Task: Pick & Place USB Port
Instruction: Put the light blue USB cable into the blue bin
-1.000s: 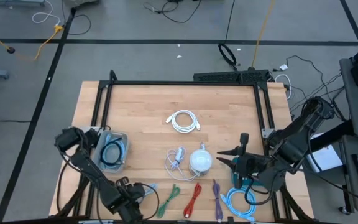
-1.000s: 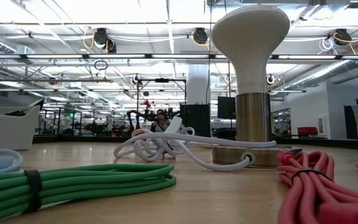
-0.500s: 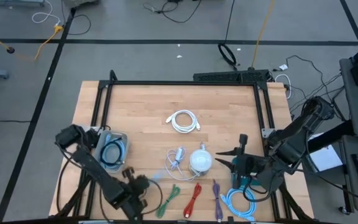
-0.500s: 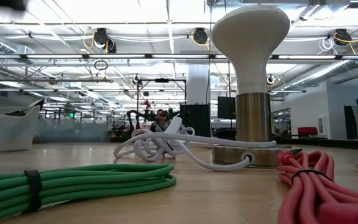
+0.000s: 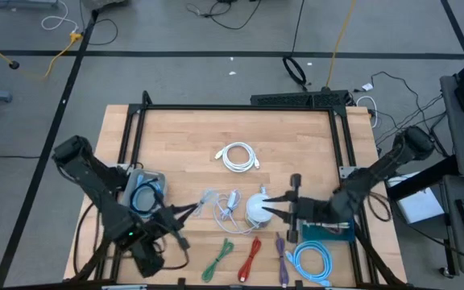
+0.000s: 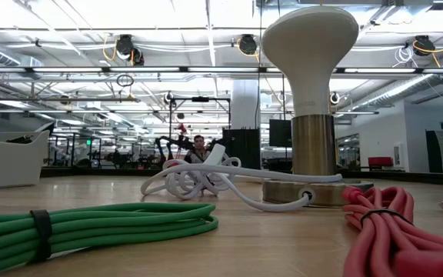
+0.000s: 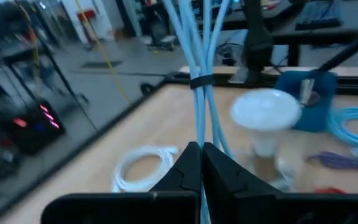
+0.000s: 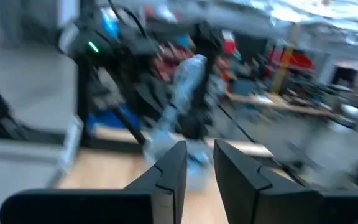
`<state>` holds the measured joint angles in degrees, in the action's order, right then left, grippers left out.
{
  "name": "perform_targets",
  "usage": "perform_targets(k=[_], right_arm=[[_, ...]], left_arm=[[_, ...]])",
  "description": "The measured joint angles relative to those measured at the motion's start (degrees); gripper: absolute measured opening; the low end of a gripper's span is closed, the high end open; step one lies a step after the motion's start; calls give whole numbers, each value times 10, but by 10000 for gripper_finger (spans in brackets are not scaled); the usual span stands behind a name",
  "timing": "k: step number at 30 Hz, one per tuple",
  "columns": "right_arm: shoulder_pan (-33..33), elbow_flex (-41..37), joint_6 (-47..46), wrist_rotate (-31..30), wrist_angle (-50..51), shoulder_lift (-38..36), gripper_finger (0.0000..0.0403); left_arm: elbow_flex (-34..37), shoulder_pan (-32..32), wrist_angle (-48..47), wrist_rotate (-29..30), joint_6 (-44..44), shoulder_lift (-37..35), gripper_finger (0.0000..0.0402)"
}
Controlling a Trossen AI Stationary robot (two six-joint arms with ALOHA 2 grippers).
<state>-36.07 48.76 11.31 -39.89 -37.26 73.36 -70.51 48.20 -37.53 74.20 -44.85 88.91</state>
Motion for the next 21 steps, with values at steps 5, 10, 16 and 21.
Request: perform_targets(k=[5, 10, 16, 21], right_arm=[[96, -33, -78, 191, -79, 6, 79], [148, -34, -150, 289, -132, 40, 123], [154, -34, -168, 296, -177, 74, 208], [154, -34, -161, 297, -216, 92, 259]], left_arm=[[0, -44, 223, -32, 275, 11, 1], [0, -87, 359, -82, 434, 25, 1], [0, -132, 376, -151, 452, 28, 0], [0, -165, 382, -205, 448, 28, 0]])
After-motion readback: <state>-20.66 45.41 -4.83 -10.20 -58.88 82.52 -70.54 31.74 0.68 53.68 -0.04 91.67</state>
